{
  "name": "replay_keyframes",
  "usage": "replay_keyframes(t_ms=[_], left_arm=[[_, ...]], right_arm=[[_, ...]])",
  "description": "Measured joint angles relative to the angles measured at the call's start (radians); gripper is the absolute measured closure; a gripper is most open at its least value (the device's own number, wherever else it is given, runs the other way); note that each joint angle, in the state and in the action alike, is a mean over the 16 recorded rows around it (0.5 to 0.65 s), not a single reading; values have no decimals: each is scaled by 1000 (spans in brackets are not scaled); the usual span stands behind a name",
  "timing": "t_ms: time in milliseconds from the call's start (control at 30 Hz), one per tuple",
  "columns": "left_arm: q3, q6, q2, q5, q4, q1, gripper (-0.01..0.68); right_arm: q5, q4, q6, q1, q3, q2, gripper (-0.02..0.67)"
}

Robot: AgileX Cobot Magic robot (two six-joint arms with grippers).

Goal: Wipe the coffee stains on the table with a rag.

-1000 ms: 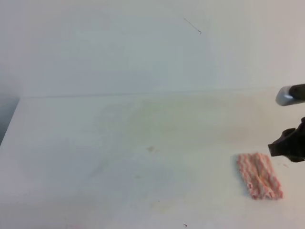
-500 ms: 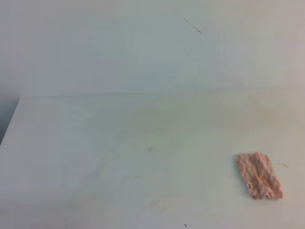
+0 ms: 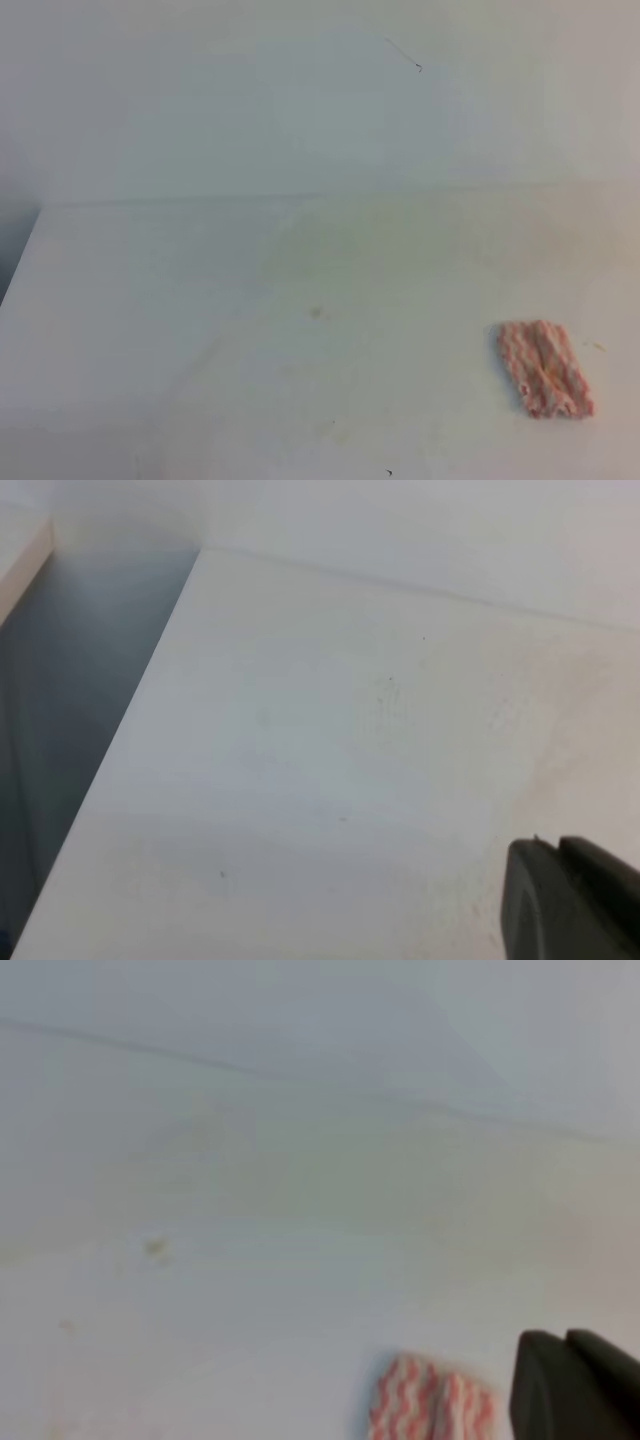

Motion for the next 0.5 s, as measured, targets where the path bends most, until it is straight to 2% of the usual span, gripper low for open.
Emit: replay_keyframes(t_ms=[500], left_arm=[[0,0,0,1,0,-1,674]], right_arm=[[-40,-3,-2,-1,56,-455,652]])
